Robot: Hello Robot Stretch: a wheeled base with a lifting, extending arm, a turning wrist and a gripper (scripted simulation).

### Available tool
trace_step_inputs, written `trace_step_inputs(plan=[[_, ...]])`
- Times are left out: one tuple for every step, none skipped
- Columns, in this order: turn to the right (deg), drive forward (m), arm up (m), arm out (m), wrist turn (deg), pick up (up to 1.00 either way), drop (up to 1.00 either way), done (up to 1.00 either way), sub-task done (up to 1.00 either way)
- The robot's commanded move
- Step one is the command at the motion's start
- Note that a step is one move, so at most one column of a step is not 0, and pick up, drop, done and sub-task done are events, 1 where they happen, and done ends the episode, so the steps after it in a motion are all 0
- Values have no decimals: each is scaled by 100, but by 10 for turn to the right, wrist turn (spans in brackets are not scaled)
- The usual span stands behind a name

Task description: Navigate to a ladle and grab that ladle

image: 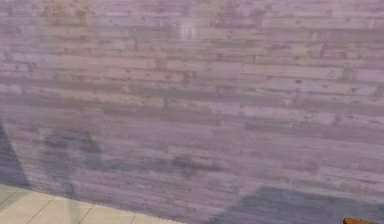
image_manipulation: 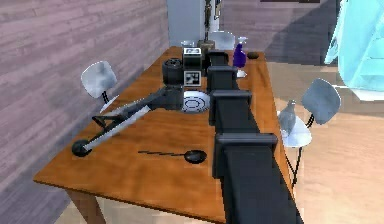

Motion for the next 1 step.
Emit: trace_step_inputs(plan=[[0,0,0,0,450,0,0,0,0]])
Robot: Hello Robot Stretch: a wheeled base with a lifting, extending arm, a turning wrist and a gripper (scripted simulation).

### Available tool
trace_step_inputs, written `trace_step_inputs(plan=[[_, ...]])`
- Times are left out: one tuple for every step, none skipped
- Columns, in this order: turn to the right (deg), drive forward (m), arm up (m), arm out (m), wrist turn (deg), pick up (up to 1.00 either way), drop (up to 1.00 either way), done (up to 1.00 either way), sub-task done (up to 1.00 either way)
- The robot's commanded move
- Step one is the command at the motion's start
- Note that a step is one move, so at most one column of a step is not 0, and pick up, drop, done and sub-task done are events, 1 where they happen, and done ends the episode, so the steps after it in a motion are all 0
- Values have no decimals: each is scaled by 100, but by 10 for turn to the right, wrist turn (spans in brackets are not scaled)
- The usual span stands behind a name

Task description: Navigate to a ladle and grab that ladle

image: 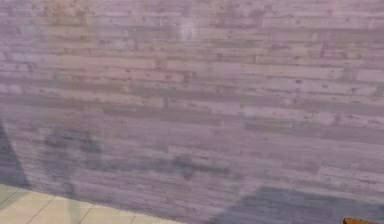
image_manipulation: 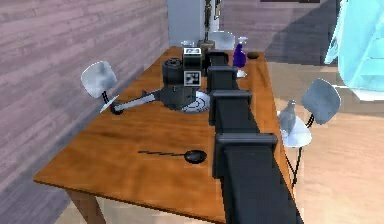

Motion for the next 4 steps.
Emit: trace_step_inputs(plan=[[0,0,0,0,450,0,0,0,0],[0,0,0,0,150,0,0,0,0],[0,0,-28,0,0,0,0,0,0],[0,0,0,0,0,100,0,0,0]])
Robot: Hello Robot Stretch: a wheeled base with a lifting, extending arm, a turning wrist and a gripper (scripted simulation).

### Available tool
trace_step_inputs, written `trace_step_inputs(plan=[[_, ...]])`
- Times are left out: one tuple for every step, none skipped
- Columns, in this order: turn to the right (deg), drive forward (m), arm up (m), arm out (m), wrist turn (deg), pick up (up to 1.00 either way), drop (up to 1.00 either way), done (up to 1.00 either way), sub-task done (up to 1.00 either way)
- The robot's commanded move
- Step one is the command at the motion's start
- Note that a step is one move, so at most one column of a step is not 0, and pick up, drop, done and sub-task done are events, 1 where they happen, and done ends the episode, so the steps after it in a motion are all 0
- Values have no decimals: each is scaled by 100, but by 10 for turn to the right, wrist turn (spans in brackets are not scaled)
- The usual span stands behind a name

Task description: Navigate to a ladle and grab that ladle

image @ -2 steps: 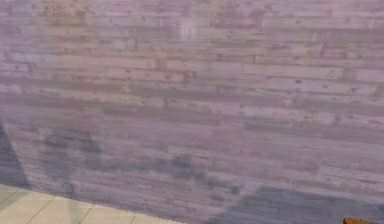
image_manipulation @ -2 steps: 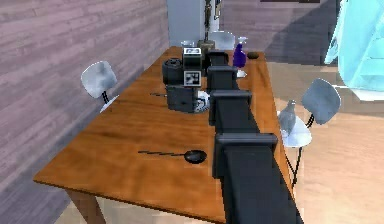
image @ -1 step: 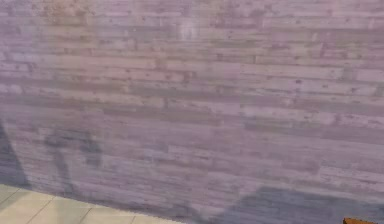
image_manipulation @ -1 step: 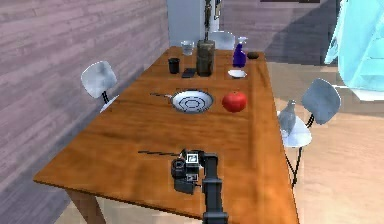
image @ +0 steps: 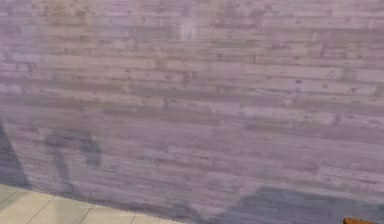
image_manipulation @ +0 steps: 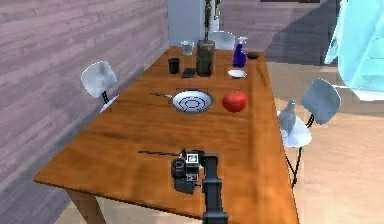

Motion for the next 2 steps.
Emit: trace_step_inputs(plan=[[0,0,10,0,0,0,0,0,0],[0,0,0,0,0,0,0,100,0]])
